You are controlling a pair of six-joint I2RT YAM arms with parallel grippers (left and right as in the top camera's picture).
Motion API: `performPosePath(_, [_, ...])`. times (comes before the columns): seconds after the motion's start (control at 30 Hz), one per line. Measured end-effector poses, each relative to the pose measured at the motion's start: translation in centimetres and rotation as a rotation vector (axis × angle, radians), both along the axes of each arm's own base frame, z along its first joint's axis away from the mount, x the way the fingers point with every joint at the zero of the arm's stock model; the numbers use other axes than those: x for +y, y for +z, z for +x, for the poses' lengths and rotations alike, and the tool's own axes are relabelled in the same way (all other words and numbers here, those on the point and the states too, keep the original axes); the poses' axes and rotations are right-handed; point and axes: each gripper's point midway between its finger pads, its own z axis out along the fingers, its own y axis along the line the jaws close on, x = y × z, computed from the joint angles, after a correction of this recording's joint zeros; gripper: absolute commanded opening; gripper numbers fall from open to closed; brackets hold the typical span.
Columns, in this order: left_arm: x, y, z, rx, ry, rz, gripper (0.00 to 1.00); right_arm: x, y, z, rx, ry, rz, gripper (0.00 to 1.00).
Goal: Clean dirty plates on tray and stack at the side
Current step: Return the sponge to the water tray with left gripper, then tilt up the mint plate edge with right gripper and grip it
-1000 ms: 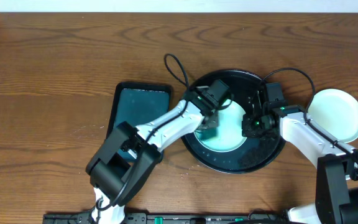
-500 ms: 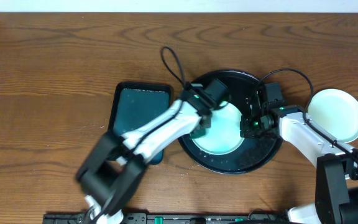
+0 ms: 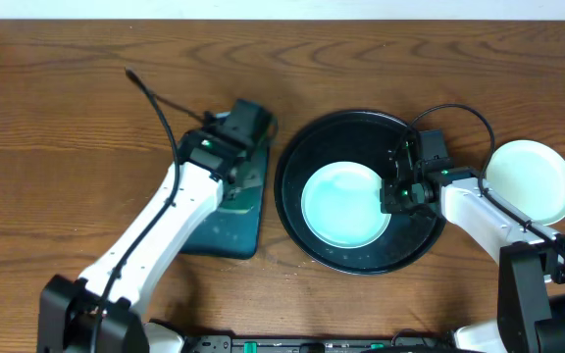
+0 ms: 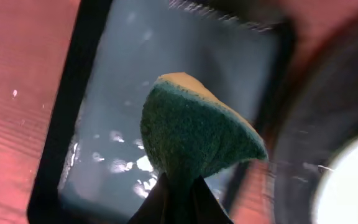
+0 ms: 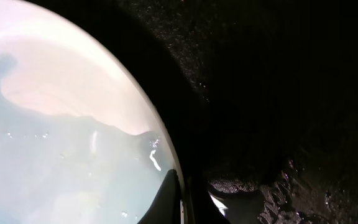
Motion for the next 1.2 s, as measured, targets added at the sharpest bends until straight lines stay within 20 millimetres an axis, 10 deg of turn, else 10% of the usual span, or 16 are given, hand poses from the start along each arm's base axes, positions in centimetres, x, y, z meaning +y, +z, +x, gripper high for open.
performPosePath(0.07, [1.3,-2.7,-0.7,0.050,0.022,-0.003,0.09,-0.1,0.1,-0.2,0.004,0.008,-0.006,0.01])
performPosePath(0.13, [2.2,-4.7,-1.6,0.095,0.035,-0.014,0.40,-0.5,0.6,-0.8,0.010,0.007,-0.024,0.01])
performPosePath(0.4, [3.8,-5.5,-1.9,0.137,0.084,-0.130,0.54,-1.1,9.9,-0.1,-0.318,0.055,-0.172,0.01])
performPosePath(0.83, [-0.3,5.6,-2.8,-0.137,-0.070,-0.460,0.80,1.9,17.5,0.3,-0.720,0.202,-0.564,0.01])
performPosePath(1.2, [-0.5,7.5,-3.6,-0.189,-0.094,-0.484,0.82,4.4,21.4,-2.4,-0.902,0.298,-0.863,0.01])
